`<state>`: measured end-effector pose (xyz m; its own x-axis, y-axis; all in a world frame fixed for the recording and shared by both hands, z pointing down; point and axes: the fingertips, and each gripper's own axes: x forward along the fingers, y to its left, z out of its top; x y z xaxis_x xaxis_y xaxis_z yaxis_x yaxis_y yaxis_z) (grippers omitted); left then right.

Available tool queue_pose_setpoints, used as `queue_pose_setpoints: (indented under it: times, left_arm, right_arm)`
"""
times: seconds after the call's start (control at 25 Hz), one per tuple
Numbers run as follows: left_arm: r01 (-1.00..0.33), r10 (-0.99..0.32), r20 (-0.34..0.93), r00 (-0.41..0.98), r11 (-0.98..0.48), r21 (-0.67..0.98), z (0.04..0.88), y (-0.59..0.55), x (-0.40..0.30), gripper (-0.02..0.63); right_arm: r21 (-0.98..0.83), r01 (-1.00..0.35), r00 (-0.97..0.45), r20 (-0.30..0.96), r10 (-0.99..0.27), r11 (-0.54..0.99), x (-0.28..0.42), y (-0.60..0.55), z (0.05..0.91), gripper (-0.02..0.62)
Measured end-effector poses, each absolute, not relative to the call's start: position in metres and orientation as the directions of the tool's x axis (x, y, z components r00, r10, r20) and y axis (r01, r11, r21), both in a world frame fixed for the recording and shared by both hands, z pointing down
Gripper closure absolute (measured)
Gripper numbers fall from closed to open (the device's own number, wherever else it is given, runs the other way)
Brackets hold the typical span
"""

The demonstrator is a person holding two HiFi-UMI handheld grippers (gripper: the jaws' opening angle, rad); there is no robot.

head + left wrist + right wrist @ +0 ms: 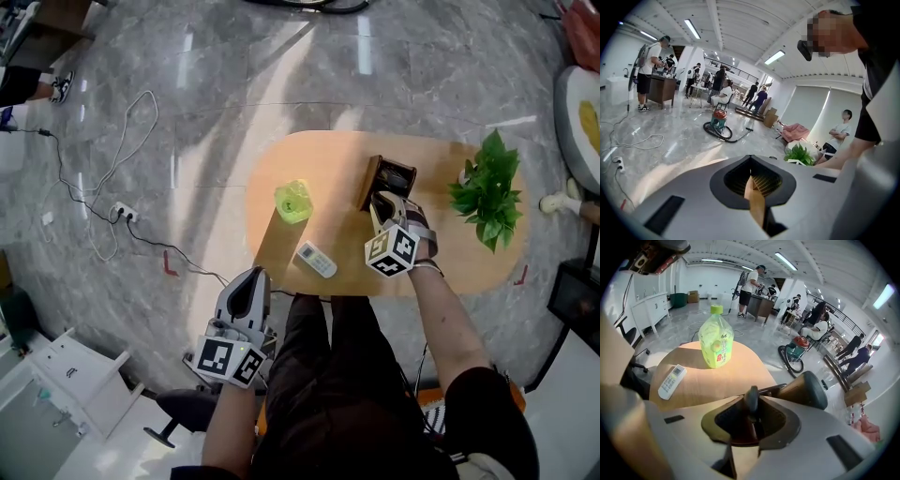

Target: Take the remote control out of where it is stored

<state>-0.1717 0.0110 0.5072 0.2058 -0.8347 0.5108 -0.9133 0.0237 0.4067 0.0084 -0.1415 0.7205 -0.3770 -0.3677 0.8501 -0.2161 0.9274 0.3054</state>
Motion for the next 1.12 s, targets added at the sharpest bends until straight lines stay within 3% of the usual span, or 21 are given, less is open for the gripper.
queue_pose_setpoints:
  times: [0.64,1.12]
  left_arm:
    - [-0.876,-0.790,0.458,0.408,-0.197,0.441,0.475,0.011,-0.145,0.600]
    - [-0.832,-0.701,0.485,0.523,-0.297,0.468,0.507,0.028,-0.122,0.600]
  right_arm:
    - [0.392,-0.364,-0.408,0.748,-0.523,0.845,0.017,-0.073,0.619,0.494]
    - [0.334,-0.368,-0.239,0.868,-0.435,0.868,0.068,-0.015,0.704,0.494]
